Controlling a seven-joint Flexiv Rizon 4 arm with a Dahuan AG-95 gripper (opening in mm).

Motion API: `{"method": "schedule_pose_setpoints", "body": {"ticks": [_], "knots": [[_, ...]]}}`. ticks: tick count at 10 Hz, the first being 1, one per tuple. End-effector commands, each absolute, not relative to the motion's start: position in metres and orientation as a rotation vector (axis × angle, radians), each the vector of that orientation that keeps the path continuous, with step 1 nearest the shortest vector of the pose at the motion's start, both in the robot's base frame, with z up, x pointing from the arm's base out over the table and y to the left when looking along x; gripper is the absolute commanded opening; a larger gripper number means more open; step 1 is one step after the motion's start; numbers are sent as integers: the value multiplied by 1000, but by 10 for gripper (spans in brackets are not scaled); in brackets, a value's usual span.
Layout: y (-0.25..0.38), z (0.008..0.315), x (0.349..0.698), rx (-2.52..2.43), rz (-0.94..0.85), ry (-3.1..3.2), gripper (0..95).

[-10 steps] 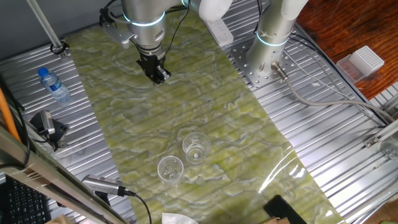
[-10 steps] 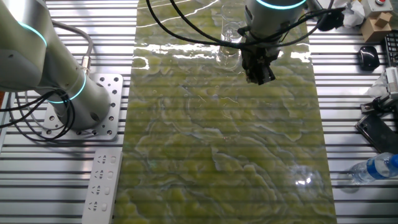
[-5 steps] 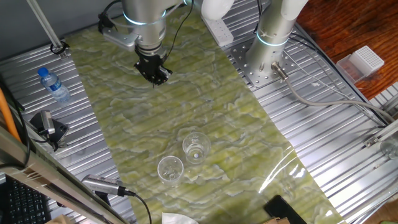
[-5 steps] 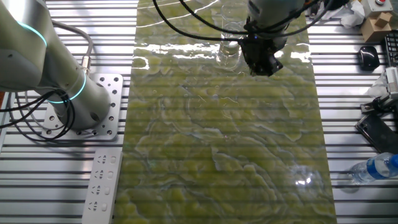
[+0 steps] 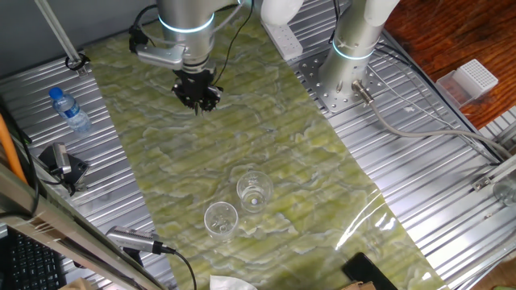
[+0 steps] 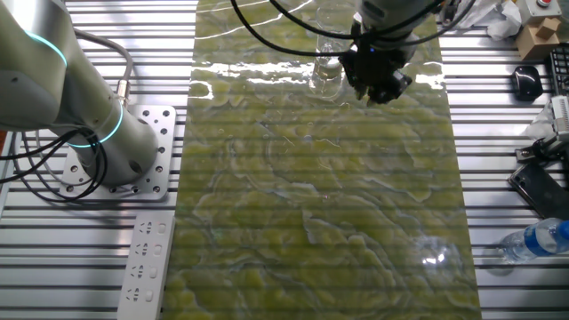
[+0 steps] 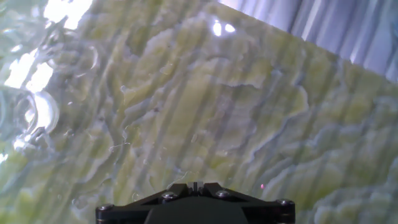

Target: Pour the water from one cup into another empty cup

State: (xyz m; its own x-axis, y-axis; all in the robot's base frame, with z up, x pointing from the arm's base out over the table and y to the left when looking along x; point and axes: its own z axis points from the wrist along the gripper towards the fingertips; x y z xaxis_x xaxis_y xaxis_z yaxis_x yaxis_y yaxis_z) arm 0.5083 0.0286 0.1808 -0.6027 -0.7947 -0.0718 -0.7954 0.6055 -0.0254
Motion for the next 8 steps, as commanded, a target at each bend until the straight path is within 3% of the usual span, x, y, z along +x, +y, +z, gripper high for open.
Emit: {"method": "schedule_pose_setpoints", "body": {"ticks": [1,2,3,8], "knots": [[37,177,511,-1464,9,2681,570],[40,174,512,-1441,0,2700,570],[41,173,512,-1404,-1,2731,380],[43,174,514,-1233,39,2757,380]]}}
